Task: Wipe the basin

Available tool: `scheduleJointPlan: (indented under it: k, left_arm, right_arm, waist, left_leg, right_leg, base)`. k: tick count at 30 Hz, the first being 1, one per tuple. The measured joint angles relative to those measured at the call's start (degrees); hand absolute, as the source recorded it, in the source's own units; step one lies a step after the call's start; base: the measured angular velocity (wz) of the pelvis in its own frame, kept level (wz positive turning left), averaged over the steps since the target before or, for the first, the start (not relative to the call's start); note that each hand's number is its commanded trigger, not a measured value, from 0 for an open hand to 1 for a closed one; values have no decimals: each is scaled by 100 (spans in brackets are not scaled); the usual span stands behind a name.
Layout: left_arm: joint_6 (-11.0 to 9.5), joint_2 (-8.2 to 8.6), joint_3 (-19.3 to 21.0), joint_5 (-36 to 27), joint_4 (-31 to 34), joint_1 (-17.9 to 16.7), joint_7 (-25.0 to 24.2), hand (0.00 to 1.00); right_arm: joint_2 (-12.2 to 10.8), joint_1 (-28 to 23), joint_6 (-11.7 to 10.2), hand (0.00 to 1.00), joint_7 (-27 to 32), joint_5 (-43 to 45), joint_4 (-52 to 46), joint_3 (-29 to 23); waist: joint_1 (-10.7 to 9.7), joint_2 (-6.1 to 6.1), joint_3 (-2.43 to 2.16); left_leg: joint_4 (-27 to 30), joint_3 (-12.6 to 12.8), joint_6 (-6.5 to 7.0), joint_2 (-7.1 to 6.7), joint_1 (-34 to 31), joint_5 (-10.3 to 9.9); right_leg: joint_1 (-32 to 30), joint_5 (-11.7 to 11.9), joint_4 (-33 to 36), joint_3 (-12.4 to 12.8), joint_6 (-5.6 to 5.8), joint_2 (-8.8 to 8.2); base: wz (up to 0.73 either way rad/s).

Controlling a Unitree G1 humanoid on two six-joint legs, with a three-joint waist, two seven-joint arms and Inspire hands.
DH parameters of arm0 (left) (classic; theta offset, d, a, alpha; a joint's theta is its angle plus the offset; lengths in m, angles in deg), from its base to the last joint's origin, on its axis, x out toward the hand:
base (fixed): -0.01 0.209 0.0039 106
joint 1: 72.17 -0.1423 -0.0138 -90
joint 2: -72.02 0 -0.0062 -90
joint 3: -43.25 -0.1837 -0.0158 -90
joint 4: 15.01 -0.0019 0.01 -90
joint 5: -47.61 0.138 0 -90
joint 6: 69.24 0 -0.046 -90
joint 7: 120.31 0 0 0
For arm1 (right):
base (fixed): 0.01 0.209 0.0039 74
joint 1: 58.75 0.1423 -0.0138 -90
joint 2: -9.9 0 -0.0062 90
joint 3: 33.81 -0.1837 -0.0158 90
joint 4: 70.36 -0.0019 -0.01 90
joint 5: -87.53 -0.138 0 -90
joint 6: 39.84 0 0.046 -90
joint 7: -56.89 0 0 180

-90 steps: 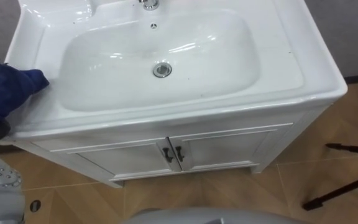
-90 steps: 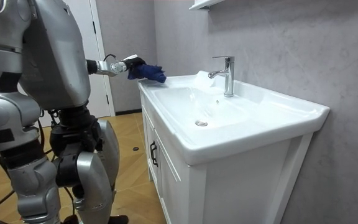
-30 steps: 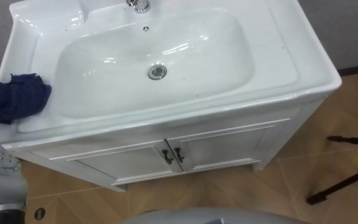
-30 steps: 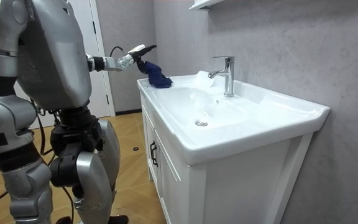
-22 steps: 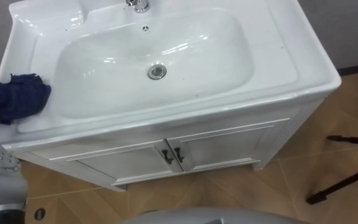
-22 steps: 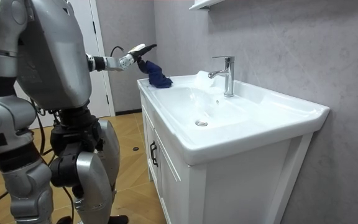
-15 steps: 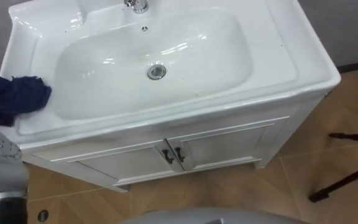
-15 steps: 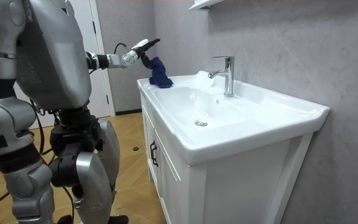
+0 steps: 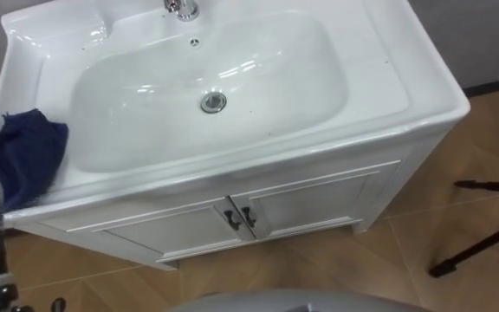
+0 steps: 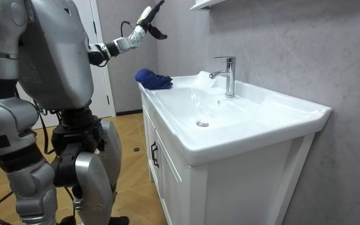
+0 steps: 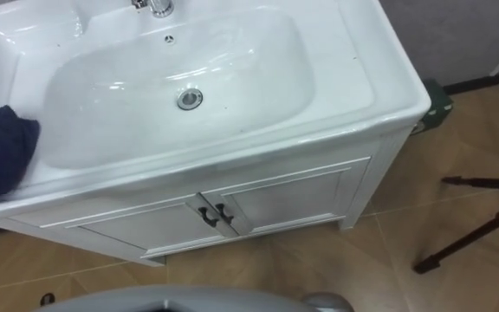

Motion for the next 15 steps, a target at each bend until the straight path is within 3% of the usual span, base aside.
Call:
scheduleJointPlan:
  k: [3, 7, 9, 15]
  left_arm:
    - [-2, -164, 94, -132, 0, 16, 8, 0]
    - [2, -188, 358, -163, 0, 157, 1, 0]
    - [25, -311, 425, -163, 0, 168, -4, 0]
    - [45, -322, 827, -273, -3, 161, -12, 0]
  right_arm:
    - [11, -1, -8, 0, 17, 7, -62, -9]
    - [16, -4, -18, 0, -14, 135, -121, -60]
    - [36, -12, -4, 0, -21, 255, -140, -62]
    - [38, -99, -5, 0, -25, 300, -277, -157]
  waist:
    - [2, 70, -8]
    - [33, 119, -6]
    - [99, 124, -10]
    - [266, 137, -25]
  left_leg:
    - [0, -4, 0, 0, 4, 0]
    - [0, -9, 0, 1, 0, 0]
    - [1, -10, 0, 1, 2, 0]
    - [-9, -29, 0, 0, -10, 0]
  right_leg:
    - [-3, 0, 2, -11, 1, 0]
    - [-17, 0, 4, -25, 1, 1]
    - [-17, 0, 4, -20, 1, 0]
    - [36, -3, -6, -100, 4, -5]
  base:
    - [0]
    - [2]
    - [0]
    - [5]
